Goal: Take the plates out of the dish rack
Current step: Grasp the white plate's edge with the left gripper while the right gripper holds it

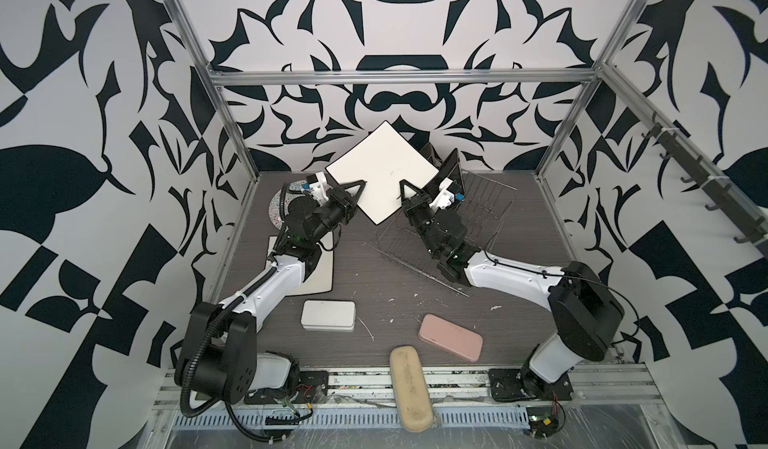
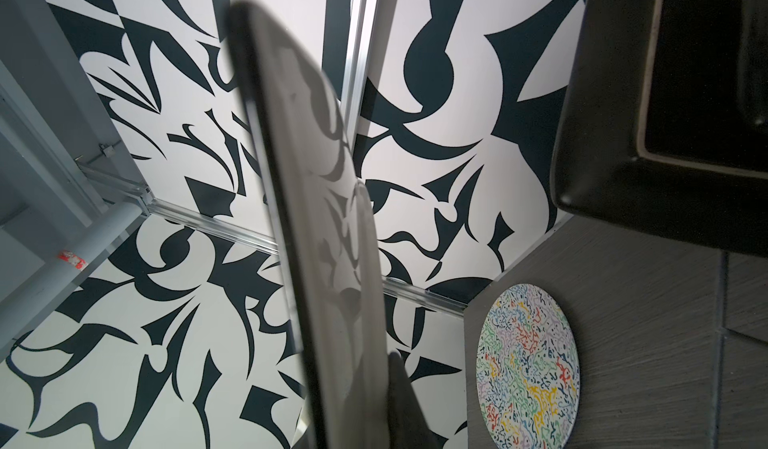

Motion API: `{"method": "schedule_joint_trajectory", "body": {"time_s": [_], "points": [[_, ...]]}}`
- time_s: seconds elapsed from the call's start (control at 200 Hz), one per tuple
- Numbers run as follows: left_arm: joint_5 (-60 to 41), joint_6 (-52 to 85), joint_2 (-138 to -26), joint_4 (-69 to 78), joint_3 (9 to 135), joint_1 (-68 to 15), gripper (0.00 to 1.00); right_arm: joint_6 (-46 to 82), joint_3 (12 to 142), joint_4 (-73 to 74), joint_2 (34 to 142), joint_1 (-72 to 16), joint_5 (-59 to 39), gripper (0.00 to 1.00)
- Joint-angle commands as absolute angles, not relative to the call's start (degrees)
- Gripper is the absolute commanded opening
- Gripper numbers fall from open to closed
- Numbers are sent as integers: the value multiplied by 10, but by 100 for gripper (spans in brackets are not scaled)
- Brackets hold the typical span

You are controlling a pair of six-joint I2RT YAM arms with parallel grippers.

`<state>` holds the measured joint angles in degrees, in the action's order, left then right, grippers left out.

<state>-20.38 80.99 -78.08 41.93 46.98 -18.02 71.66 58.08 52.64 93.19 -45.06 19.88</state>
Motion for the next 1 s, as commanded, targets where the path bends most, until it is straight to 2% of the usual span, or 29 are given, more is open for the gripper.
{"method": "schedule_joint_trajectory", "body": {"time_s": [0.0, 0.26, 0.9, 0.995], "points": [[-194, 810, -780, 461, 463, -183, 30, 737, 640, 661, 902, -454, 183, 0], [-189, 810, -783, 474, 461, -183, 31, 738, 641, 662, 904, -454, 183, 0], [-184, 814, -781, 488, 454, -183, 0, 720, 639, 641, 889, -454, 162, 0], [-180, 815, -780, 498, 449, -183, 0, 716, 635, 641, 888, -454, 159, 0]]}}
